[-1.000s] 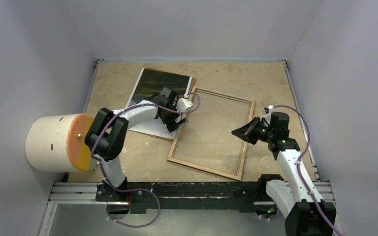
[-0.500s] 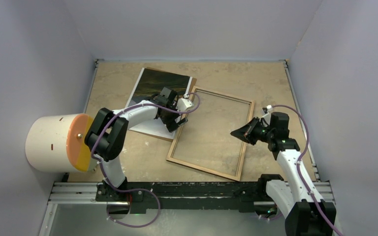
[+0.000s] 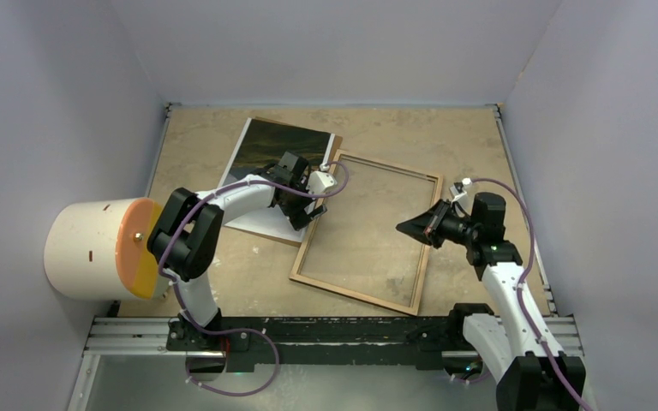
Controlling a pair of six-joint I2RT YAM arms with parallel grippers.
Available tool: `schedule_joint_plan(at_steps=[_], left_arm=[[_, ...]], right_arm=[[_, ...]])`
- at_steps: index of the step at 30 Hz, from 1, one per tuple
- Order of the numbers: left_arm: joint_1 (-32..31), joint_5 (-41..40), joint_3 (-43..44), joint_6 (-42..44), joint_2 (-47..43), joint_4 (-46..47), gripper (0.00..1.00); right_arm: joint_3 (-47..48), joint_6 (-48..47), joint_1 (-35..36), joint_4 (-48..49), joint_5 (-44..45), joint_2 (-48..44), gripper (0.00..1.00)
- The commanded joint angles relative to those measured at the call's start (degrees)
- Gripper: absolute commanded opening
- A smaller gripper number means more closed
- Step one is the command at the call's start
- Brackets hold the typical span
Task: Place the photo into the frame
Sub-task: Place the photo frame item in the photo frame.
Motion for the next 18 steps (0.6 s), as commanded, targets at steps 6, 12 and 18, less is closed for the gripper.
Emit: schedule_joint_plan(at_steps=[6,12,18], left_arm=[[-0.67,1.17,-0.38,-0.49,-1.43,-0.05,1.00],[-0.65,1.14,-0.23,-0.50,-1.44,-0.21,1.00],[-0.71,1.31,0.03,-0.43,-1.35,-0.23,1.00]], right_arm=[[0.56,0.81,1.81,2.11,-3.27,-1.07,0.00],[0.20,1.75,1.81,2.71,-3.03,-0.87,0.00],[-0.33,5.14,2.02,4.59,-2.77,-1.73,0.00]])
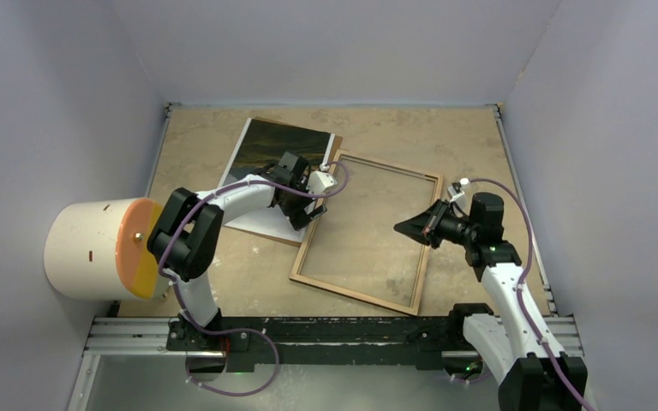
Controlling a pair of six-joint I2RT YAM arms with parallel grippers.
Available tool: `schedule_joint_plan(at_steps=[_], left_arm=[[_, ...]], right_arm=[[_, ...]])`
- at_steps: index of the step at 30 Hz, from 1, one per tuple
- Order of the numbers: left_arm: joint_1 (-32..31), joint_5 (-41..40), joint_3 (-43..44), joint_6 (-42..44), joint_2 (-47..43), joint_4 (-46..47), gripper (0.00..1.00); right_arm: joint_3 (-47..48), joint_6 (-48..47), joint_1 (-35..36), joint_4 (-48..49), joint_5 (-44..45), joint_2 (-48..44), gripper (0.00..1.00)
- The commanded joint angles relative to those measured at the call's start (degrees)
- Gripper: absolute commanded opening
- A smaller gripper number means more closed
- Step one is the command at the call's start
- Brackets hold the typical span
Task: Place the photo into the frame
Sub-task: Place the photo frame item in the photo frame.
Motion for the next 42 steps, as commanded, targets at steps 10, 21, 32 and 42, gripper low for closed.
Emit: schedule_joint_plan(at_steps=[10,21,32,42], left_arm=[[-0.67,1.53,0.21,-0.35,-1.53,-0.38,1.00],[-0.64,1.29,-0.05,-0.16,-1.65,-0.29,1.00],[-0.64,1.03,-0.70,0.32,-1.80,0.03,1.00],[-0.64,0.77,-0.84,0.60,-1.84,0.14,1.00]], right_arm=[[-0.11,3.55,0.94,3.74,-0.07,-1.46,0.00],[2.58,-4.48,0.97,0.19,1.29,2.07,0.00],[3.88,-11.33,0.91,-1.82,1.24,5.56,0.00],[6.23,-20.36,0.93,-6.37,0.20,8.51,0.00]])
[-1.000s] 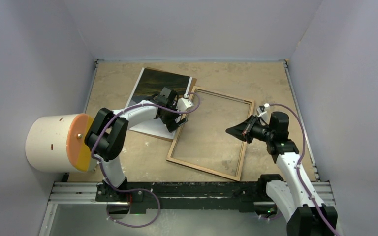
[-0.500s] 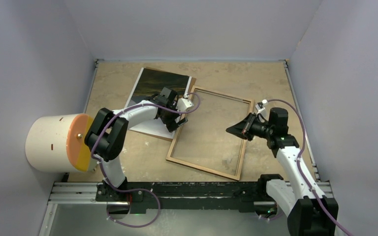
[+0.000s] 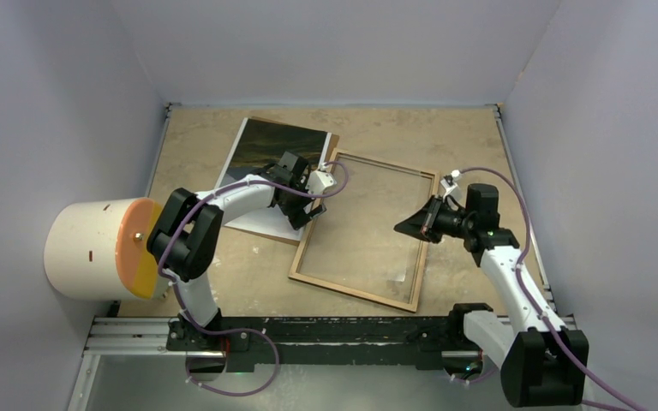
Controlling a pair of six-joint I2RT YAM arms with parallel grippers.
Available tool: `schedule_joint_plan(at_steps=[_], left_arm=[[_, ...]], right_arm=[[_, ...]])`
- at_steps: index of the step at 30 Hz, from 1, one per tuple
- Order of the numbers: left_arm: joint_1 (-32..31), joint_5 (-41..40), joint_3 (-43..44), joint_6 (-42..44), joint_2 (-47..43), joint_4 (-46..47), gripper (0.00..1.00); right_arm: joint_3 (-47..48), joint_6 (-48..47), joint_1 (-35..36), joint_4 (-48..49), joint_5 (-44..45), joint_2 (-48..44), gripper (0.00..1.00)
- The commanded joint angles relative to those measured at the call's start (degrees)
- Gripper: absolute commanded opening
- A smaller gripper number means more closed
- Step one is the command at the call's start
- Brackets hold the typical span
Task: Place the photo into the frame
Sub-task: Place the photo frame item in the photo frame.
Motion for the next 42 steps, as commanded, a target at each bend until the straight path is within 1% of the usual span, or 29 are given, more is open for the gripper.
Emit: schedule_joint_plan(at_steps=[1,3,4,6,8,9,11,15,17,21,29,33,36,39,42], left_arm=[[-0.60,1.97,-0.90,0.20,-1.56,0.21,1.00],[-0.63,1.97,-0.93,0.14,-1.51,0.25,1.00],[-0.63,1.97,-0.93,0.16,-1.47,0.26,1.00],[-0.66,2.00,-0.78,0.15,-1.44,0.22,1.00],[-0.64,2.05,-0.76,0.13,-1.47,0.26,1.00],[-0.61,2.06,-0.76,0.14,-1.56,0.26,1.00],[-0.65,2.06,-0.84,0.14,-1.61,0.21,1.00],[-0.62,2.06,-1.10,0.24,-1.72,0.21,1.00],[-0.65,2.06,-1.19,0.32,-1.79,0.21,1.00],[-0.65,2.06,-1.20,0.36,-1.85,0.21,1.00],[-0.65,2.23,-1.20,0.15,-1.67,0.29,1.00],[-0.63,2.40,-1.20,0.14,-1.51,0.36,1.00],[-0.61,2.49,-1.20,0.05,-1.46,0.38,1.00],[-0.65,2.57,-1.44,0.18,-1.79,0.26,1.00],[-0.64,2.90,-1.63,0.49,-2.08,0.20,1.00]], right_arm=[[2.49,-6.95,0.35,-3.24,-0.16,1.28,0.00],[2.94,-8.37,0.37,-4.38,1.01,1.79,0.00],[3.01,-8.90,0.38,-5.04,1.79,2.15,0.02],[2.79,-9.14,0.32,-5.54,2.45,2.65,0.09],[2.25,-8.83,0.30,-5.32,3.45,2.76,0.18],[2.04,-8.78,0.30,-5.24,4.51,2.83,0.26],[1.81,-9.01,0.31,-4.85,6.54,2.93,0.36],[1.62,-9.79,0.37,-5.37,10.62,2.85,0.62],[1.87,-10.50,0.36,-6.02,12.62,2.85,0.69],[1.34,-10.61,0.34,-5.63,14.32,3.10,0.77],[-0.92,-9.04,0.55,-2.20,13.61,4.48,0.79],[-3.07,-6.17,0.78,2.21,11.13,5.09,0.79],[-4.97,-2.07,0.74,7.20,7.90,3.98,0.74],[-5.76,1.18,0.77,10.77,5.06,1.83,0.66],[-5.88,4.49,0.74,14.99,2.74,0.16,0.61]])
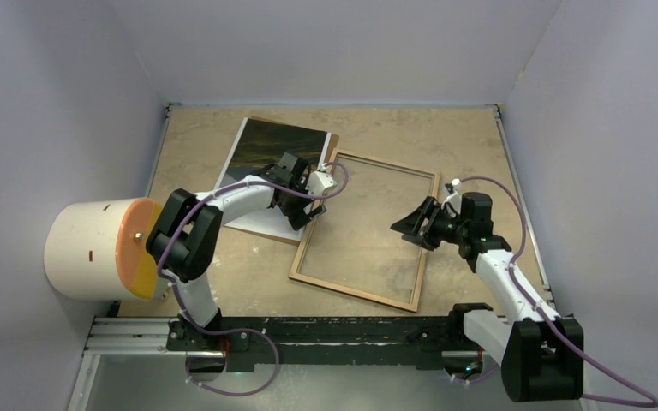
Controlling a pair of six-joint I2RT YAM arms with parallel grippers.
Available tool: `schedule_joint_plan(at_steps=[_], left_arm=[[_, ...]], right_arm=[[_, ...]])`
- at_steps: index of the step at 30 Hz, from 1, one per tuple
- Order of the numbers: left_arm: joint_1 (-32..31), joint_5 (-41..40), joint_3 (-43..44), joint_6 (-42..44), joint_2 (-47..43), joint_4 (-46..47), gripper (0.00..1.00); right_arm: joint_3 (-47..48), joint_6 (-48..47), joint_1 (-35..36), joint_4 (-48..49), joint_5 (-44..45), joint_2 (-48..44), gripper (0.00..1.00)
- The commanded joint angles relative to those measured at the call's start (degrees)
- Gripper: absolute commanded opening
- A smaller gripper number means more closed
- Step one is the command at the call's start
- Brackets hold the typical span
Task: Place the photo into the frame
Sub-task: Place the photo frame item in the photo frame.
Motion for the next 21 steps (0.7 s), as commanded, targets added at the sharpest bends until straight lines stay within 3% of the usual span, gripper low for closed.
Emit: schedule_joint_plan(at_steps=[1,8,15,21], left_arm=[[-0.56,2.94,-1.09,0.39,-1.87,-0.25,1.00],[0.10,5.37,0.31,-0.68,-2.67,-1.73,1.00],[2.21,7.58,1.98,-1.00,-3.20,-3.19,1.00],[4.24,8.80,2.60,-0.98,-3.74,-4.08,1.00]], right_arm=[[0.17,6.71,0.39,10.66,-6.36,-3.20,0.60],[-0.13,12.96,0.39,17.85,-8.54,-6.91,0.47],[0.47,13.93,2.32,18.47,-7.68,-7.37,0.46],[2.21,15.53,4.70,19.78,-6.40,-7.46,0.28]])
